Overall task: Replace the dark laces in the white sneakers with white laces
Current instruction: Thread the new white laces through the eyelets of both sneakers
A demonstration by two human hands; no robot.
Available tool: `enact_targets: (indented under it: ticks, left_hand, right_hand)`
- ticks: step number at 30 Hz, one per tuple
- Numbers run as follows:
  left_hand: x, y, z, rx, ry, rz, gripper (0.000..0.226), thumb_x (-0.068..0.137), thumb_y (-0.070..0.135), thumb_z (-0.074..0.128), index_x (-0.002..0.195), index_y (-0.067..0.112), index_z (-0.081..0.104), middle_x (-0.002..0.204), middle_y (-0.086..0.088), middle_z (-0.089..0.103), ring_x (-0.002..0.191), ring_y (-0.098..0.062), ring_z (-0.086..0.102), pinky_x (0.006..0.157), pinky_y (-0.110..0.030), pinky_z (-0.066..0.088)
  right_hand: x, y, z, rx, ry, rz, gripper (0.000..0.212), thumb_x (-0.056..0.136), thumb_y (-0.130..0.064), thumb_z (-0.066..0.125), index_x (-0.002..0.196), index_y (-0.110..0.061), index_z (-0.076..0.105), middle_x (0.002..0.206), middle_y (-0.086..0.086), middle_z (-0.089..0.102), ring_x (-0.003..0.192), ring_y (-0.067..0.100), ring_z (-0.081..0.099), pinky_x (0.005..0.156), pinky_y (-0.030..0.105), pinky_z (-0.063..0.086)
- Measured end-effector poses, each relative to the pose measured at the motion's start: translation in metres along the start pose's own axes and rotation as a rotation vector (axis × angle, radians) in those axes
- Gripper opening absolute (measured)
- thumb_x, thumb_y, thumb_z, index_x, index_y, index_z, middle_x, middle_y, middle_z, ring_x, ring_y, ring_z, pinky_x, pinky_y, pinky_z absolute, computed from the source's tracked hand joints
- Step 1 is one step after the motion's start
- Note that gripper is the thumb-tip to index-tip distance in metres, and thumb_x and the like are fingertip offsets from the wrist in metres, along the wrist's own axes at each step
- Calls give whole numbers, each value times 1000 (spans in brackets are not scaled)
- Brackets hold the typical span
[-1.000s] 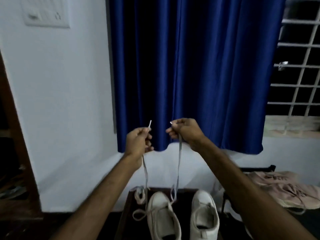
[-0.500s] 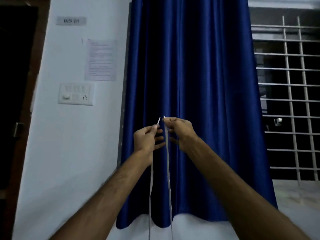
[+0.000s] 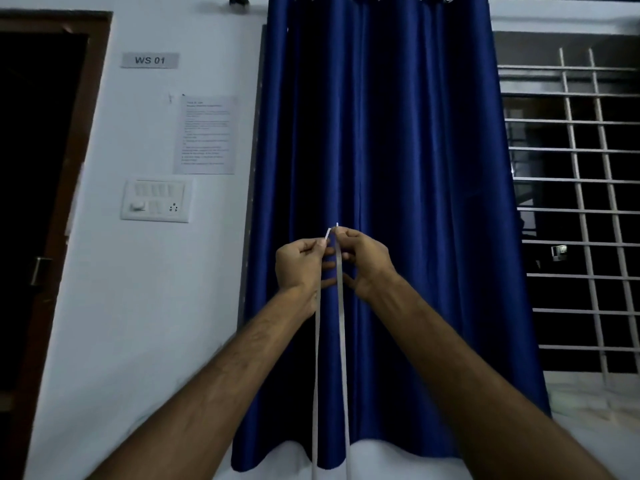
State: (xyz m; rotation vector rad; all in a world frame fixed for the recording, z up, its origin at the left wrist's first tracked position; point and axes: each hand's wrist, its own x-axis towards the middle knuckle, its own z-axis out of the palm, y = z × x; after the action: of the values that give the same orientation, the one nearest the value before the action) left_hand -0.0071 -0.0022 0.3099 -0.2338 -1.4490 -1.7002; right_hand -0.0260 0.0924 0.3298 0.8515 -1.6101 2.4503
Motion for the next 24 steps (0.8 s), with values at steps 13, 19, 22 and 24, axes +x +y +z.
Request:
enact_targets:
  ticks: [13,19,22,24]
  left_hand:
    - [-2,11,4,23,26,-6,16,94,26,63,101,14,71,91,-2,72,80,-12,67,57,-25,52]
    - [-4,15,3,42,17,25,13,92,24,67,99,14,72,80,4,70,55,0,64,51,-17,51]
    - [-5,17,2,64,10,42,13,91,24,68,97,15,72,79,5,70,57,-2,63,54,-20,52]
    - [-7,18,-1,47,-13,38,11,92,23,67,95,15,72,76,4,71,57,-3,64,53,-22,52]
  right_hand:
    - [-2,-8,-7,-148,3,-37,13,84,-19,68,93,-21,76,87,-9,71,89,12,55,97,46,38]
    - [1,-10,-11,-162,-3,-36,11,83,-20,69,91,-22,76,88,-10,70,92,13,54,97,46,38]
    - [1,-12,-12,-182,-2,-26,14,83,-21,68,94,-22,76,92,-10,68,95,14,52,98,47,37]
    - [-3,-13,-12,-194,-20,-19,13,83,-20,68,92,-23,77,90,-10,67,95,14,52,96,45,37]
